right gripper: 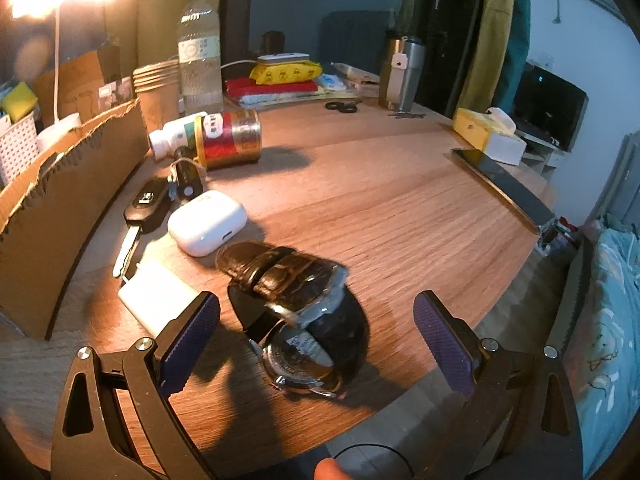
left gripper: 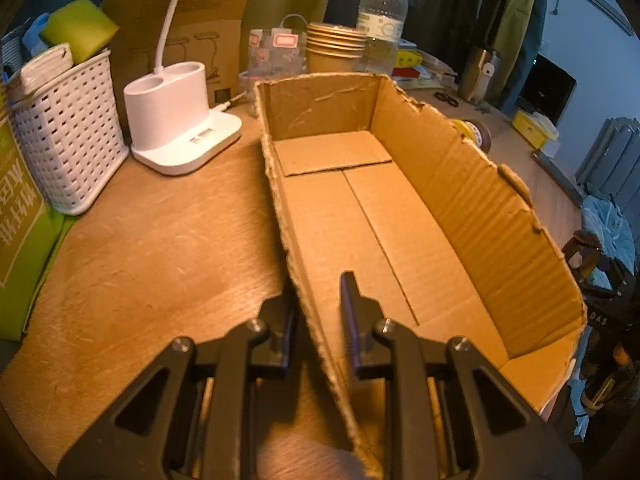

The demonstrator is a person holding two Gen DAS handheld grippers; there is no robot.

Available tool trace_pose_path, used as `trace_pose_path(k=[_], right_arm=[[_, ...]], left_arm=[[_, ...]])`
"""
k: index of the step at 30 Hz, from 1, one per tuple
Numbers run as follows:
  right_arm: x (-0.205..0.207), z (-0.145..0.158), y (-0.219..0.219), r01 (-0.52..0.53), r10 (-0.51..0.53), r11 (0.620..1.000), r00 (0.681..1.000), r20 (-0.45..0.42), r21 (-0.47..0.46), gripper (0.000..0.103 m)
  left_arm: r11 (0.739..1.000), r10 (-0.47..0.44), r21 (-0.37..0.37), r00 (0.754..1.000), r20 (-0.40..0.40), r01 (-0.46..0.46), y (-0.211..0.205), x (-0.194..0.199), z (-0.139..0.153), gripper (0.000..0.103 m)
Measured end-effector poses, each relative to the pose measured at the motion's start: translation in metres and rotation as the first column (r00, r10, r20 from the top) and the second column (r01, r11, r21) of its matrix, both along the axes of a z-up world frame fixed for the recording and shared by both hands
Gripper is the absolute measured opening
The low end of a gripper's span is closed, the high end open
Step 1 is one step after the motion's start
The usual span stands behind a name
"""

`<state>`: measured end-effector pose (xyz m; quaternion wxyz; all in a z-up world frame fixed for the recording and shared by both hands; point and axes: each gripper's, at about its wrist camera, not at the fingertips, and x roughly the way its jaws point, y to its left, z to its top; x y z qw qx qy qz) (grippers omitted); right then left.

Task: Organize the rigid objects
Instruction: 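Grasp the black leather-strap watch with the right gripper, then carry the watch into the cardboard box and open the right gripper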

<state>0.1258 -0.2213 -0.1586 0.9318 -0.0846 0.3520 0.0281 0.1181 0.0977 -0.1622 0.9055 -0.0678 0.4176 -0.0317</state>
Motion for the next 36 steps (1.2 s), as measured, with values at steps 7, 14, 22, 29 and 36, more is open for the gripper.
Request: trace_pose_path(k=[7,14,22,29,36], right_arm=[[0.001,-0.003,-0.002,0.007,-0.007,1.000,1.000,-0.002,0.002,0.092],[-0.001,-0.003,-0.001,-0.033,0.033,0.999,0.999,0.000,0.035,0.067],[-0.002,-0.003,0.000,-0.033,0.033,0.999,0.999,0.012,0.025,0.056],[-0.004,-0.001,0.001,-0.042,0.042,0.999,0.999,0.017,0.024,0.055],[-0.009,0.014,0.004,-0.051,0.049,0.998,0.998,0.047,0.035,0.055]], left_arm=[[1.000,0.000,-0.001,1.000,-0.002,0.000,0.001,0.000,-0.001,0.022],[1.000,0.000,0.000,1.000,-0.004,0.000,0.000,0.001,-0.001,0.022],[1.000,0.000,0.000,1.000,-0.006,0.000,0.001,0.001,-0.003,0.022],[1.000,0.001,-0.001,1.000,-0.010,-0.001,0.001,0.001,-0.005,0.023],[1.000,0.001,-0.001,1.000,-0.010,-0.001,0.001,0.001,-0.005,0.023]])
